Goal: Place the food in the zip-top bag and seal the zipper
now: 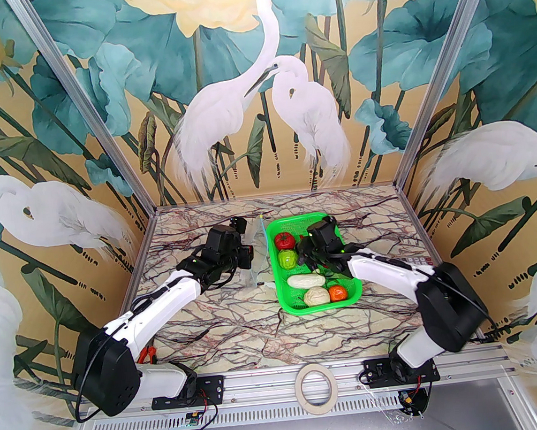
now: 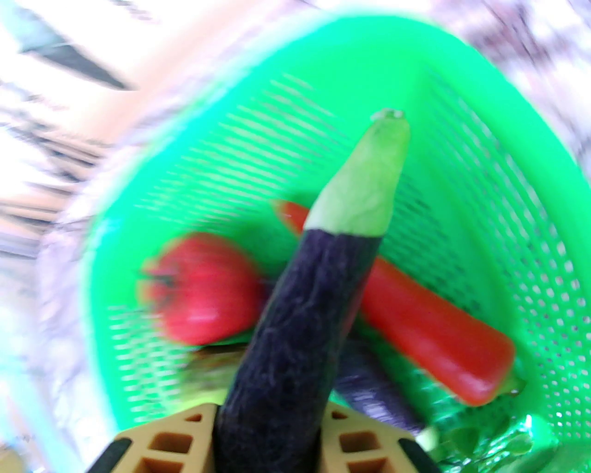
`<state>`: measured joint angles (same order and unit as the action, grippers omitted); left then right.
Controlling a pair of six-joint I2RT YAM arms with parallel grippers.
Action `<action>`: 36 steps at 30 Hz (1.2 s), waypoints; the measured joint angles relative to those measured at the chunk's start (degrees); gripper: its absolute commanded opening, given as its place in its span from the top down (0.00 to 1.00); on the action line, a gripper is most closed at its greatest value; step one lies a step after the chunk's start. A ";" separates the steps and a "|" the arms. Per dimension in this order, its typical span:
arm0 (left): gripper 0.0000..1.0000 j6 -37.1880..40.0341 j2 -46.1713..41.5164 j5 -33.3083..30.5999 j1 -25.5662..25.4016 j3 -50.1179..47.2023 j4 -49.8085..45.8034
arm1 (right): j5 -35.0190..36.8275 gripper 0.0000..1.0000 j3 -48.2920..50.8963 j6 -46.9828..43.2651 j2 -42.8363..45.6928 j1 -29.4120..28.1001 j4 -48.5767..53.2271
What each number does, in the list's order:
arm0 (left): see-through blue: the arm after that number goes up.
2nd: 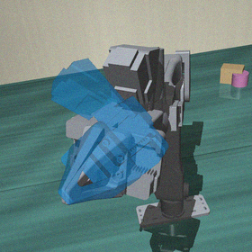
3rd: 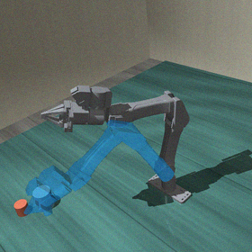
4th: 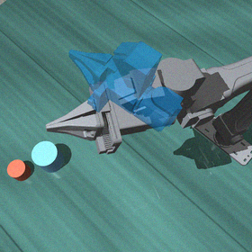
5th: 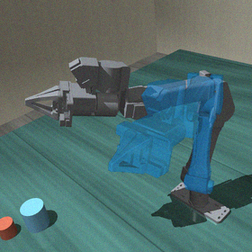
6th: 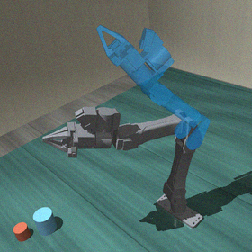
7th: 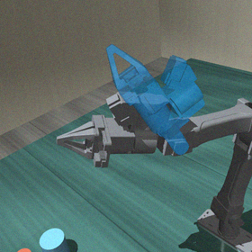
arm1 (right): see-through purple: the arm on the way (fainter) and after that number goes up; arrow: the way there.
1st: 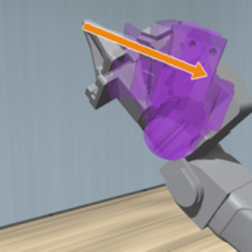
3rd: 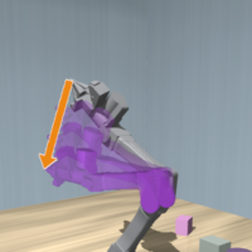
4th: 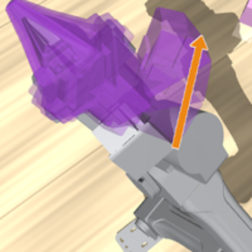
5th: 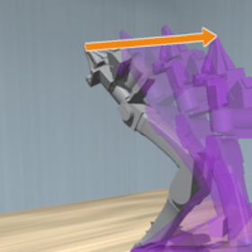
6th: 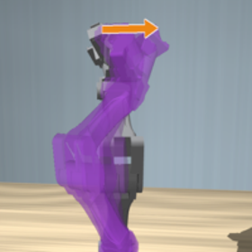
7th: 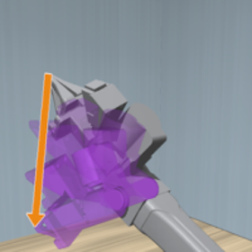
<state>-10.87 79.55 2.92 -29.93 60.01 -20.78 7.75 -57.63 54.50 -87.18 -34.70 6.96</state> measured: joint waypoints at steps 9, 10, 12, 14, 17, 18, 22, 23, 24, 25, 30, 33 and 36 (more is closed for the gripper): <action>1.00 -0.72 0.09 3.45 0.00 2.25 -0.42 | -0.79 0.80 -5.33 -6.49 1.97 -7.04 -7.67; 1.00 -0.94 0.09 3.74 0.00 2.40 -0.39 | -0.87 0.80 -6.12 -6.93 1.81 -7.63 -8.00; 1.00 -1.29 0.09 4.33 0.00 2.54 -0.42 | -0.87 0.80 -8.11 -7.87 0.92 -8.44 -8.61; 1.00 -1.60 0.09 5.05 0.00 2.64 -0.42 | -0.87 0.80 -10.12 -8.61 -0.55 -8.90 -9.35; 1.00 -2.19 0.09 5.95 0.00 2.84 -0.42 | -0.85 0.80 -12.15 -9.40 -2.86 -9.25 -9.84; 1.00 -2.40 0.09 6.23 0.00 2.86 -0.39 | -0.87 0.80 -12.55 -9.57 -3.67 -9.31 -10.03; 1.00 -3.28 0.00 6.49 0.37 2.91 -0.59 | -0.15 0.80 -12.98 -9.77 -6.38 -9.62 -9.68; 1.00 -3.43 -0.04 6.73 0.35 2.95 -0.59 | 0.04 0.80 -12.98 -9.79 -6.88 -9.75 -9.38; 1.00 -3.52 -0.07 6.93 0.35 3.02 -0.59 | 0.28 0.80 -12.98 -9.84 -7.41 -9.97 -8.96; 1.00 -3.65 -0.07 7.08 0.31 3.06 -0.59 | 0.74 0.80 -12.98 -10.05 -7.85 -10.27 -8.39; 1.00 -4.57 -0.37 7.72 0.35 3.17 -1.09 | 2.91 0.80 -13.11 -11.08 -8.44 -11.61 -6.80; 1.00 -4.81 -0.55 7.72 0.37 3.17 -1.22 | 4.61 0.79 -14.10 -11.85 -8.52 -12.20 -5.33; 1.00 -5.01 -1.03 7.74 0.76 3.17 -1.73 | 5.90 0.77 -15.78 -12.83 -8.96 -12.79 -2.84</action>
<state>-15.88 78.52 10.66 -29.17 63.18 -22.50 13.65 -73.41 41.67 -96.14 -47.48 4.12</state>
